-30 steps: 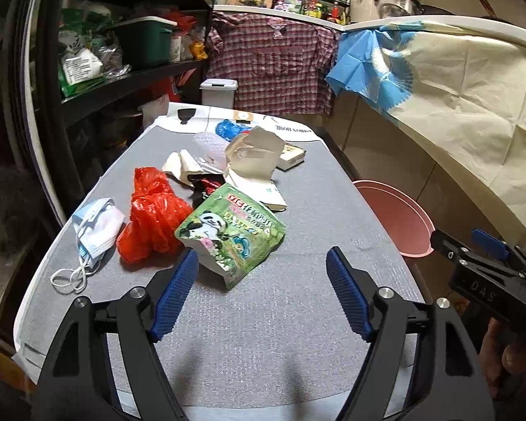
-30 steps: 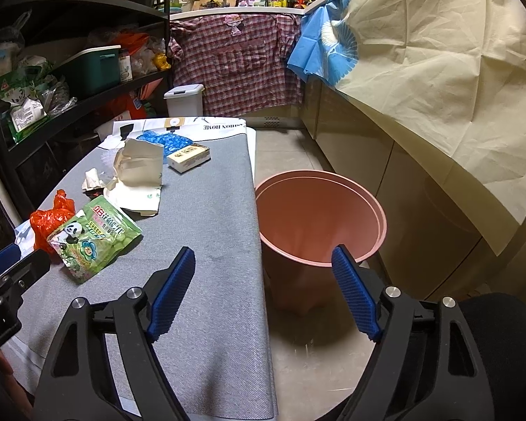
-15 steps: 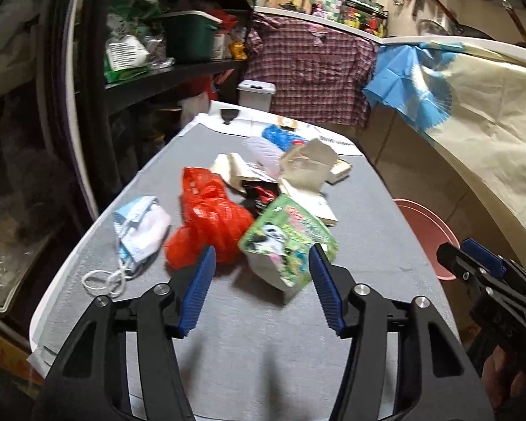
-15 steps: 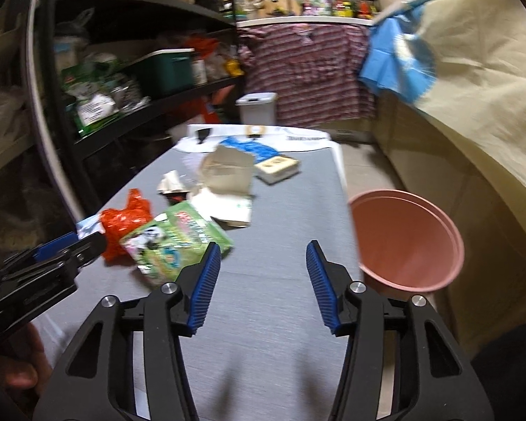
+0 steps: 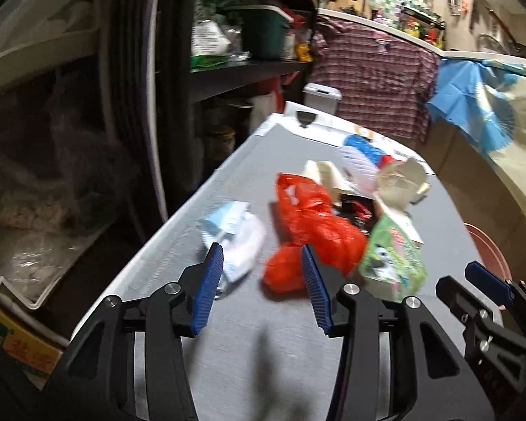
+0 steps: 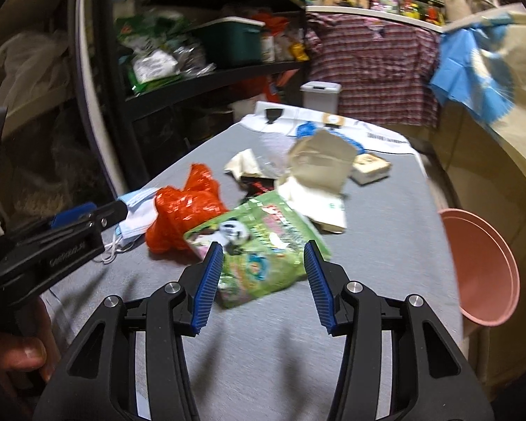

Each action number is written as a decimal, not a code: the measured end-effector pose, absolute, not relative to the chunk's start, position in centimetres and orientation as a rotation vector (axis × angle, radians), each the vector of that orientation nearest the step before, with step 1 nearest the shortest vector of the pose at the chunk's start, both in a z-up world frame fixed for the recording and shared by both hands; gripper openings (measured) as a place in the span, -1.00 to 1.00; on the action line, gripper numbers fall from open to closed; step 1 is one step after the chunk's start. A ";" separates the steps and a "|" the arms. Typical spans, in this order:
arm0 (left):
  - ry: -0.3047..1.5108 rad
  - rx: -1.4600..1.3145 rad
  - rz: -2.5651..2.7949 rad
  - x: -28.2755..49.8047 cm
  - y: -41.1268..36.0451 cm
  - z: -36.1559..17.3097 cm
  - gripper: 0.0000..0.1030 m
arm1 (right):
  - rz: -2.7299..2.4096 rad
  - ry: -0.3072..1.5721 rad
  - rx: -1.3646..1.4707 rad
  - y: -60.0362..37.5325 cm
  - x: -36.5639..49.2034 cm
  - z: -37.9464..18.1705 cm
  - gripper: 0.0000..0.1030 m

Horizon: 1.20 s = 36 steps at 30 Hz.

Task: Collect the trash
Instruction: 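Grasp the white face mask with the left tool while the right tool grasps the green snack packet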

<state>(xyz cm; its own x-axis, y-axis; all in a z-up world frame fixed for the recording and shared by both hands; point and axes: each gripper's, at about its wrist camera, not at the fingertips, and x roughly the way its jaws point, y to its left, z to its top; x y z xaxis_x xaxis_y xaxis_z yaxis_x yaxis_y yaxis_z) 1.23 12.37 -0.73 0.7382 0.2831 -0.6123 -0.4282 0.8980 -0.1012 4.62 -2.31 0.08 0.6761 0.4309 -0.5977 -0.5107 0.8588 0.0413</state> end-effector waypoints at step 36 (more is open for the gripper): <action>0.746 -0.281 0.428 4.6 14.8 -4.0 -0.91 | 0.515 0.605 -0.276 -0.3 4.6 -0.9 -0.81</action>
